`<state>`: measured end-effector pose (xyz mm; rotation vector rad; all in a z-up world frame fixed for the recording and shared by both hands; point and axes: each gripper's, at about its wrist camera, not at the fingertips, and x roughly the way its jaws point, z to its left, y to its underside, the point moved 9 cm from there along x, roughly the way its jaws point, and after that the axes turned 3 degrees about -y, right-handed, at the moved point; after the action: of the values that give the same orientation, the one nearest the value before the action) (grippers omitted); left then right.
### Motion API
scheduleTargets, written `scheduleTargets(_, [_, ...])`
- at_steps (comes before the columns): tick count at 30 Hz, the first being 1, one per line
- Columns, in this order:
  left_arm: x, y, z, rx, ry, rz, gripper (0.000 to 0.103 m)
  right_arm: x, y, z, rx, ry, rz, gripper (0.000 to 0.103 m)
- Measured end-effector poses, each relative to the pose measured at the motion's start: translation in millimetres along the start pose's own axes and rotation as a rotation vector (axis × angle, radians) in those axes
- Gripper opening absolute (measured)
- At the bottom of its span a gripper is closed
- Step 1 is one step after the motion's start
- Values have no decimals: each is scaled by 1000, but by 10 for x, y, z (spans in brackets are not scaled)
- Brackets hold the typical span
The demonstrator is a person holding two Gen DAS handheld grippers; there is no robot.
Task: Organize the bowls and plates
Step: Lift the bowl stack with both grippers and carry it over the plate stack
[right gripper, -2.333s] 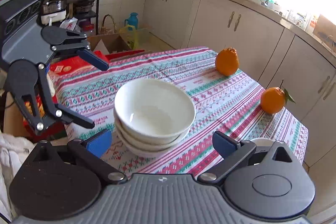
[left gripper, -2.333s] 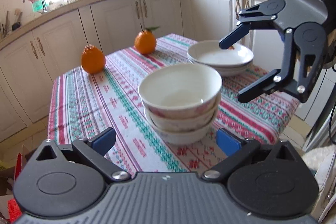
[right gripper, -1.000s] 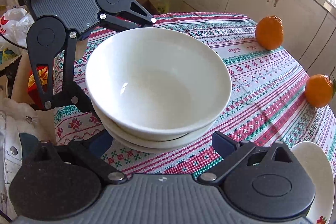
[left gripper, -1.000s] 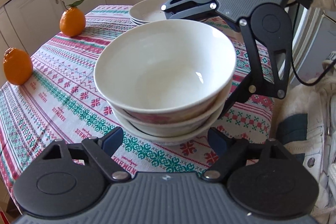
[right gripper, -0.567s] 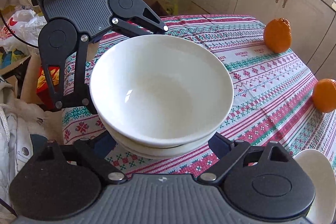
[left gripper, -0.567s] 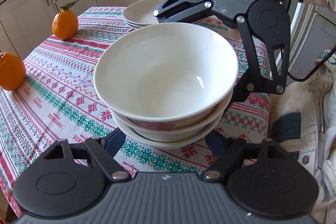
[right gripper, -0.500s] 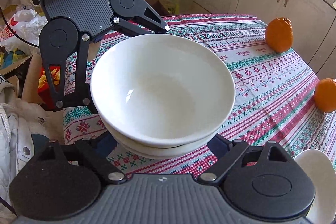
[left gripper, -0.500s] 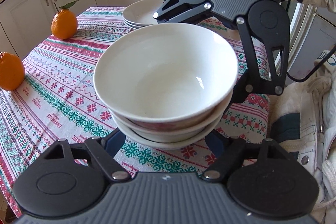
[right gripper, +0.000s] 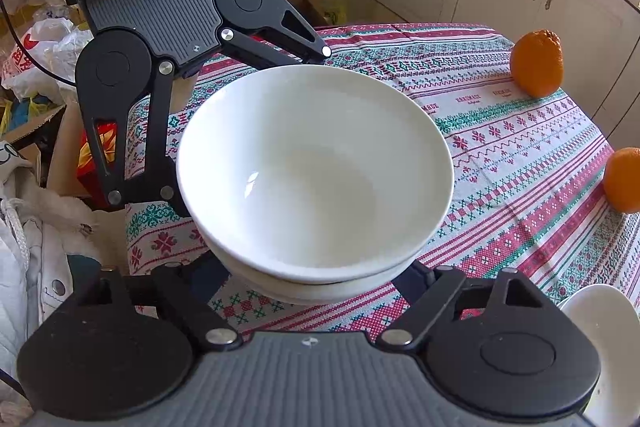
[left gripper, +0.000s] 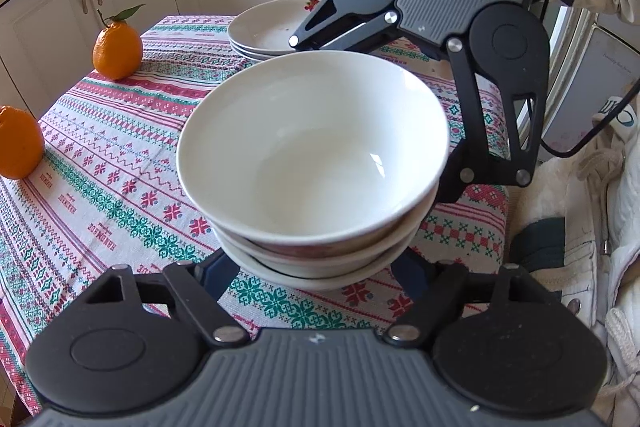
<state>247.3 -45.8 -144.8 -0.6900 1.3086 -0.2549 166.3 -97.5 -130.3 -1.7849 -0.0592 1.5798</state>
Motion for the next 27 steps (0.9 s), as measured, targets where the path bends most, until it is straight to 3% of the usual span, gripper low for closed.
scheduleTargets(14, [-63, -144, -58, -16, -1, -11, 81, -153, 14, -26, 3, -8, -3, 89])
scheduleTargets(27, [75, -911, -22, 47, -2, -80, 81, -816, 225, -501, 17, 67, -55, 89])
